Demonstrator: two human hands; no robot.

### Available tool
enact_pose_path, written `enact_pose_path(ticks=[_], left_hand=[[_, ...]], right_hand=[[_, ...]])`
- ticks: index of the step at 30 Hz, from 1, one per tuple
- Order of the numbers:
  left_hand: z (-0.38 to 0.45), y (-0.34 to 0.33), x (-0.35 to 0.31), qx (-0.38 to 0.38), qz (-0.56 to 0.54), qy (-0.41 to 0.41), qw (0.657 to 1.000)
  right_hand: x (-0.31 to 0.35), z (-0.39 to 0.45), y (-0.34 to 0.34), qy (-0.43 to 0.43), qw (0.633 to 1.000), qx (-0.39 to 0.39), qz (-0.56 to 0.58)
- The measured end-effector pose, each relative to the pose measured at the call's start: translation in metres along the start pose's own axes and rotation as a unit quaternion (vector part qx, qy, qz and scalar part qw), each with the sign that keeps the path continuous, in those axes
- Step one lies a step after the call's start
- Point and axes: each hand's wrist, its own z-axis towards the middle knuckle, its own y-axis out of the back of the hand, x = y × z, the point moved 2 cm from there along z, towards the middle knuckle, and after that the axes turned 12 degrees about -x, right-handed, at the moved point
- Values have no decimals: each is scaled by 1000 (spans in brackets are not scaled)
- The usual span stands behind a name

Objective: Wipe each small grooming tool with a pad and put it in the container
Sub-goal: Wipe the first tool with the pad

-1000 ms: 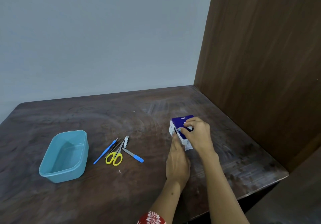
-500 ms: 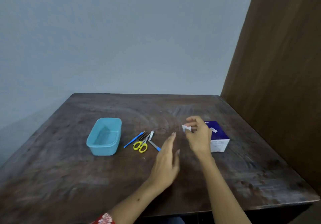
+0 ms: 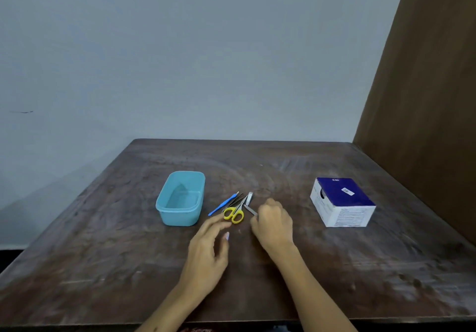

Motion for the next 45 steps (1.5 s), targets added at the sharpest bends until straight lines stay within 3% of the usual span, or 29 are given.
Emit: enact_pose_path(ticks=[3,6,9,12,16,27,31,36,41,43,45], left_hand=[[15,-17,1,-8,5,-3,1000],[33,-38,2,-15,-2,13,1000],[48,-60,3,-22,-3,17,1000],[58,-74,6,-23,-8,30,999],[59,-77,18,-37,-44,95,994],[57,-70,31,-59,-134,187,971],[66,-76,35,-54,-191,232,952],[66,-76,35,-69,-200,240,948],[62,-77,31,-50,-181,240,952],[62,-78,32,-45,-173,242,954],[62,-76,31,-46,-160,231,959]], right_hand=[[-3,4,-5,-55,997,-28,38],[-7,10,-7,-147,972,-78,164],[-5,25,-8,-229,901,-135,343],[0,40,-19,-289,810,-141,490],[7,45,-36,-281,777,-138,546],[15,30,-40,-243,751,-88,608],[11,35,-33,-234,735,-110,626],[11,30,-30,-221,754,-147,601],[7,29,-25,-217,765,-267,545],[7,28,-24,-197,771,-275,540],[12,25,-25,-158,803,-256,514]])
